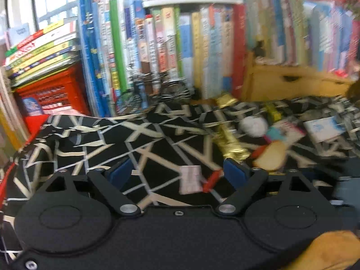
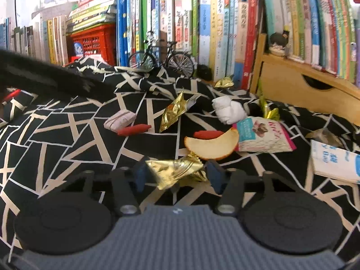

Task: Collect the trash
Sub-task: 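Grasp the white paper packet with the left tool while the right tool grasps the gold foil wrapper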

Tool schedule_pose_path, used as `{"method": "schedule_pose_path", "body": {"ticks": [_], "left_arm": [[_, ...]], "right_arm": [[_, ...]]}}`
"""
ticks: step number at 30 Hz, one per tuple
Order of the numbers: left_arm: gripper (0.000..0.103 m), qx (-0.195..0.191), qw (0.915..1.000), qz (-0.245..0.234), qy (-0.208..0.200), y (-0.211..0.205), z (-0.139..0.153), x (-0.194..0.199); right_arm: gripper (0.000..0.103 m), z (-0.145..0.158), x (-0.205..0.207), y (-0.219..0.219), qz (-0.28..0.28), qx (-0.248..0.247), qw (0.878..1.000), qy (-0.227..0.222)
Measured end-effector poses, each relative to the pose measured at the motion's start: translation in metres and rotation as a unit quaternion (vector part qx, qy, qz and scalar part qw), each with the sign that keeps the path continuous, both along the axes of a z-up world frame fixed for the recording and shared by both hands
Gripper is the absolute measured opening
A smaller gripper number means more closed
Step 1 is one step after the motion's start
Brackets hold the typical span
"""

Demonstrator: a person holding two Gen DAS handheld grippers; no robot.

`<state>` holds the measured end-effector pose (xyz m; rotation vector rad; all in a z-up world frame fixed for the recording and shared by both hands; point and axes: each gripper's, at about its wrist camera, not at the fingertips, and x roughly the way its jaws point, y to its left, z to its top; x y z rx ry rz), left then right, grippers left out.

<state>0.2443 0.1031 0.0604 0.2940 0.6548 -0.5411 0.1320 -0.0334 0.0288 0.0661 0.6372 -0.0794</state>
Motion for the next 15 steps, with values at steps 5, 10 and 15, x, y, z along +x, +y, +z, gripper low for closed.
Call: {"method": "schedule_pose_path", "body": {"ticks": [5, 10, 15], "left_arm": [[0.067, 0.024, 0.9994, 0.025, -0.005, -0.013, -0.027, 0.019], [0.056, 0.018, 0.9987, 0.010, 0.047, -0.025, -0.049, 0.031], [0.027, 0.028, 0.9988, 0.019, 0.034, -0.032, -0.058, 0.030]], "right_arm": [[0.047, 0.012, -0.028, 0.004, -0.012, 0.022, 1.000, -0.018], [0.045, 0.022, -0.050, 0.006, -0.031, 0.028, 0.999, -0.014], [0.045, 0.029, -0.069, 0.001, -0.051, 0.057, 0.997, -0.010]]}}
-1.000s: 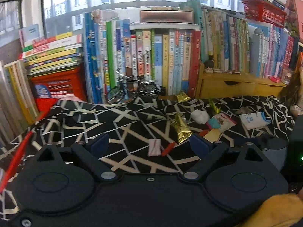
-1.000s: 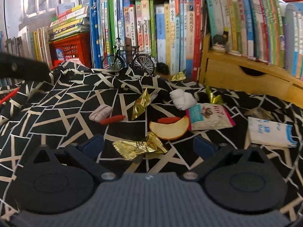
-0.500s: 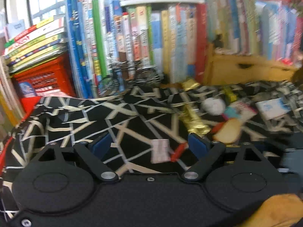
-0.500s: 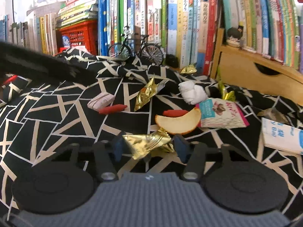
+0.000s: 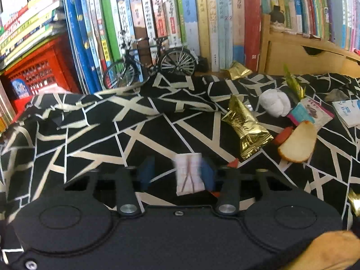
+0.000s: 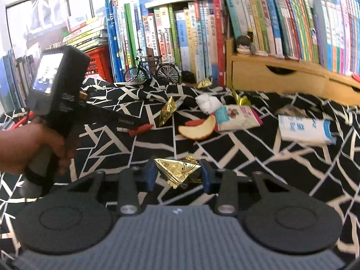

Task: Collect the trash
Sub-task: 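Grasp the white paper packet with the left tool while the right tool grasps the gold foil wrapper, then carry both held wrappers off the bed to the black bin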

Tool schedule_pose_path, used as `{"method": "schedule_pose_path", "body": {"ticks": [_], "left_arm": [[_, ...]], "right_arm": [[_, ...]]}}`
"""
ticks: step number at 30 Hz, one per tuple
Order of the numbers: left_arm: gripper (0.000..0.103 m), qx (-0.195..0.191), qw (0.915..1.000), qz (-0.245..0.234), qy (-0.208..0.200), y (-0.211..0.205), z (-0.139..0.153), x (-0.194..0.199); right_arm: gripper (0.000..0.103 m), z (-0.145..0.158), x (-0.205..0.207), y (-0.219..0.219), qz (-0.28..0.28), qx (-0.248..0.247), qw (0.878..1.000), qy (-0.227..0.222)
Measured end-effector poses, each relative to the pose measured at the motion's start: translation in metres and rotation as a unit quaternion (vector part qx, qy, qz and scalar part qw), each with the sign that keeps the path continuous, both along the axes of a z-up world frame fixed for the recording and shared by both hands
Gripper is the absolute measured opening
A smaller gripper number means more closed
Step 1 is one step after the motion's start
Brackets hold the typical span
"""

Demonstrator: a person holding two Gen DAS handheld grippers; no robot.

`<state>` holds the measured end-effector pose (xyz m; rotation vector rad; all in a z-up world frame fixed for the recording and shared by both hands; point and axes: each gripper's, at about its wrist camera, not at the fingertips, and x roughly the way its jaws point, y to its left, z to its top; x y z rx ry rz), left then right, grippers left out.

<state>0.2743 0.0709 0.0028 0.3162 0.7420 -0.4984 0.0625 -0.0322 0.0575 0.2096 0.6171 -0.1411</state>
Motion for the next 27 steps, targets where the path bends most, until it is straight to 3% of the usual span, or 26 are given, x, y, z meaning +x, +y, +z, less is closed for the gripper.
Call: {"method": "schedule_pose_path", "body": {"ticks": [2, 7, 11, 14, 17, 22, 27], "left_arm": [[0.024, -0.020, 0.9997, 0.006, 0.012, 0.003, 0.000, 0.001], [0.023, -0.016, 0.9998, -0.015, 0.000, 0.003, 0.013, -0.011], [0.023, -0.036, 0.9983, -0.043, -0.013, 0.011, 0.039, -0.035], [0.023, -0.051, 0.9974, -0.036, -0.036, 0.023, 0.062, -0.058], [0.023, -0.051, 0.9961, -0.029, -0.065, 0.039, 0.078, -0.081], [0.023, -0.042, 0.9945, -0.045, -0.084, 0.072, 0.099, -0.117], [0.023, -0.032, 0.9932, -0.052, -0.099, 0.109, 0.109, -0.156]], "right_arm": [[0.045, -0.001, -0.005, 0.000, -0.001, 0.010, 1.000, 0.005], [0.045, 0.002, -0.017, 0.002, 0.004, 0.039, 0.999, -0.001], [0.045, 0.015, -0.024, 0.007, 0.014, 0.029, 0.999, -0.003], [0.045, 0.023, -0.032, 0.009, 0.017, 0.026, 1.000, -0.001], [0.045, 0.029, -0.046, 0.009, 0.005, 0.030, 0.999, -0.012], [0.045, 0.046, -0.082, 0.012, -0.036, 0.031, 0.996, -0.069], [0.045, 0.060, -0.100, 0.031, -0.042, -0.001, 0.996, -0.073]]}}
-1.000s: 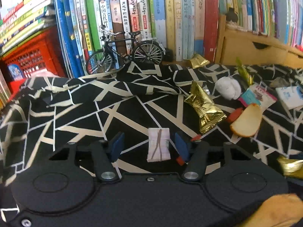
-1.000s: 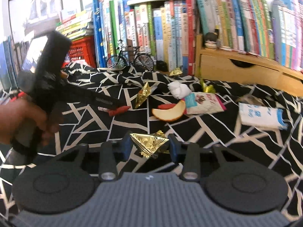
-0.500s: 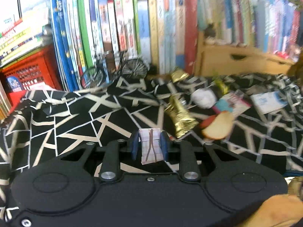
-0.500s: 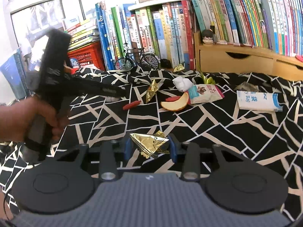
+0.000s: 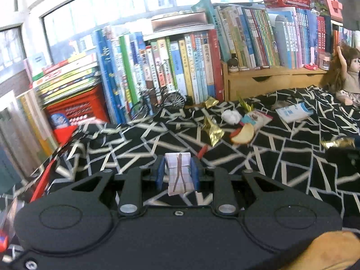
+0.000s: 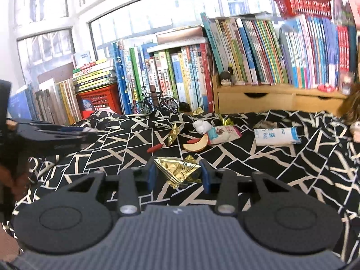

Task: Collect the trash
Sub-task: 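Carry both held wrappers off the bed to the black bin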

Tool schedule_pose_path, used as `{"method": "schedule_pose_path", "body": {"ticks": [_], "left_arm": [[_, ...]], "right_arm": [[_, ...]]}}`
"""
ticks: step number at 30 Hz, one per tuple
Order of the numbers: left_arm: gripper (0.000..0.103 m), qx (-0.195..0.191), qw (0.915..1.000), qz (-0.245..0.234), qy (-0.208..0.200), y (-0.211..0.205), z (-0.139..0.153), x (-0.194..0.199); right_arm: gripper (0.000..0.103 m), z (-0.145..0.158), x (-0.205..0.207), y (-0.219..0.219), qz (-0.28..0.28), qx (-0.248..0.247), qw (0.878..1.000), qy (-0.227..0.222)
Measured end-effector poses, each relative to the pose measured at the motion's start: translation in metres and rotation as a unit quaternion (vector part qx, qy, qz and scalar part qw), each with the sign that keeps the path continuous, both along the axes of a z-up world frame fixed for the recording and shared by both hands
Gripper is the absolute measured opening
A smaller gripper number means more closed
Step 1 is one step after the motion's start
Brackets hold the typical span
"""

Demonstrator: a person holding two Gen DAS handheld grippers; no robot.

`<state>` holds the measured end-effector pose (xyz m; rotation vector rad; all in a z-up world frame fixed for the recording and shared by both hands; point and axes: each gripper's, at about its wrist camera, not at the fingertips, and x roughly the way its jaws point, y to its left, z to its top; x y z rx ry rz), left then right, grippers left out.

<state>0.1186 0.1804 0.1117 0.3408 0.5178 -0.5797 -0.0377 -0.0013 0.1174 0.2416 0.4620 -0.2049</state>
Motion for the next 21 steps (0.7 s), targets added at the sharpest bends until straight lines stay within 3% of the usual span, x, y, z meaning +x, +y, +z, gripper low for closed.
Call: {"method": "schedule_pose_path", "body": {"ticks": [3, 8, 15, 19, 21], "left_arm": [[0.023, -0.006, 0.9997, 0.018, 0.019, 0.028, 0.005, -0.019], [0.023, -0.011, 0.9995, 0.029, 0.011, 0.077, 0.009, -0.053], [0.023, -0.023, 0.9987, 0.045, -0.004, 0.142, 0.026, -0.100], [0.023, -0.025, 0.9985, 0.044, -0.017, 0.170, 0.033, -0.120], [0.023, -0.029, 0.9983, 0.045, -0.021, 0.183, 0.034, -0.126]], "right_arm": [[0.045, 0.008, -0.007, 0.016, 0.001, -0.008, 1.000, -0.007], [0.045, 0.022, -0.022, 0.055, -0.009, -0.079, 0.997, -0.007], [0.044, 0.046, -0.046, 0.094, -0.019, -0.057, 0.998, -0.031], [0.043, 0.057, -0.053, 0.117, -0.015, -0.071, 0.997, -0.041], [0.029, 0.062, -0.054, 0.130, -0.010, -0.073, 0.996, -0.042]]}}
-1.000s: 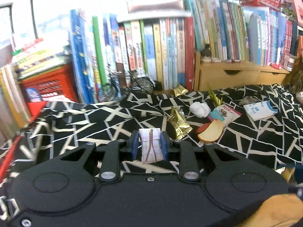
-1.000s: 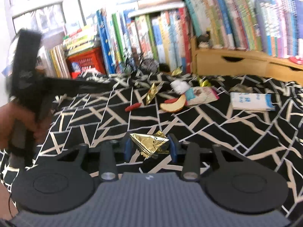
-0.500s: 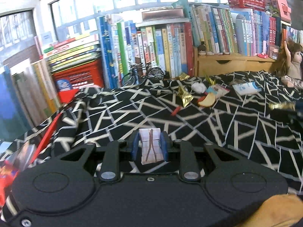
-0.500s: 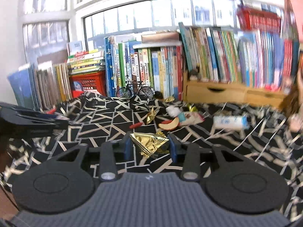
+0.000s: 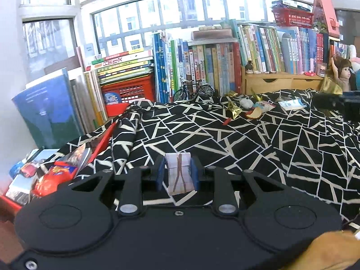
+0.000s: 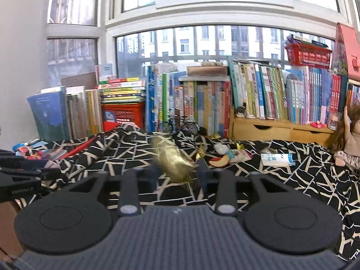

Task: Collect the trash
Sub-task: 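Carry both held wrappers off the bed to the black bin, then open the left tool over the black bin to drop the white packet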

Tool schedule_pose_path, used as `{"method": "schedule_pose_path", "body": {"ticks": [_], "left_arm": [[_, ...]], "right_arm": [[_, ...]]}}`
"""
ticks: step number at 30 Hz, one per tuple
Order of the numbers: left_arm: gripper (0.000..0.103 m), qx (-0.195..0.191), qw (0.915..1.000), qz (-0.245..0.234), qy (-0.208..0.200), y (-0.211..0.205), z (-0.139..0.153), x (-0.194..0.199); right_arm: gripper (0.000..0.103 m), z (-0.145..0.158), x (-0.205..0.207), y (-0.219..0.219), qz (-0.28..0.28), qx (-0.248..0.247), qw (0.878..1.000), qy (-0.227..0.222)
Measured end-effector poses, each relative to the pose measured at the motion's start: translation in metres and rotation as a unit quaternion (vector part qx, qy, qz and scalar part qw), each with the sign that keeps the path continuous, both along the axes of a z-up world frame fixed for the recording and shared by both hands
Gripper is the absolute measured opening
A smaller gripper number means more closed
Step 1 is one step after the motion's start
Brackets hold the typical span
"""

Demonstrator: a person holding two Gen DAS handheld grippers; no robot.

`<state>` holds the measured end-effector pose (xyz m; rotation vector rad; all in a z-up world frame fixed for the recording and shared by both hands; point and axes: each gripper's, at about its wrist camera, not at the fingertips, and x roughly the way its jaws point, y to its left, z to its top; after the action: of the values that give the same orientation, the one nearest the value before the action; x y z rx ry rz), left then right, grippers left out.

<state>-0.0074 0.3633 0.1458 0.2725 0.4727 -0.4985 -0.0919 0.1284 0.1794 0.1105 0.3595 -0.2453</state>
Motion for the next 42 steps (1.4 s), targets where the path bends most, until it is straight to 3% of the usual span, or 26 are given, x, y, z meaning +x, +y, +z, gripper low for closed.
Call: {"method": "schedule_pose_path", "body": {"ticks": [5, 14, 18, 27, 34, 39, 42], "left_arm": [[0.023, -0.014, 0.9998, 0.011, -0.005, 0.030, 0.003, -0.014], [0.023, -0.015, 0.9991, 0.039, 0.004, 0.083, -0.004, -0.029], [0.023, -0.011, 0.9981, 0.058, 0.018, 0.108, -0.011, -0.036], [0.023, 0.022, 0.9927, 0.094, 0.072, 0.156, -0.053, -0.053], [0.023, 0.044, 0.9837, 0.114, 0.132, 0.172, -0.096, -0.059], [0.024, 0.030, 0.9737, 0.133, 0.183, 0.182, -0.116, -0.056], [0.024, 0.029, 0.9711, 0.140, 0.191, 0.184, -0.121, -0.055]], "right_arm": [[0.026, 0.002, -0.002, 0.024, 0.012, 0.022, 1.000, 0.012], [0.023, -0.004, -0.002, 0.088, 0.097, -0.016, 0.995, 0.030], [0.023, -0.007, 0.001, 0.113, 0.136, 0.015, 0.990, 0.037], [0.023, -0.033, 0.001, 0.169, 0.216, 0.061, 0.970, 0.091], [0.023, -0.046, 0.002, 0.200, 0.267, 0.059, 0.953, 0.127], [0.024, -0.049, 0.007, 0.209, 0.282, 0.056, 0.947, 0.140], [0.024, -0.050, 0.007, 0.210, 0.288, 0.054, 0.945, 0.145]]}}
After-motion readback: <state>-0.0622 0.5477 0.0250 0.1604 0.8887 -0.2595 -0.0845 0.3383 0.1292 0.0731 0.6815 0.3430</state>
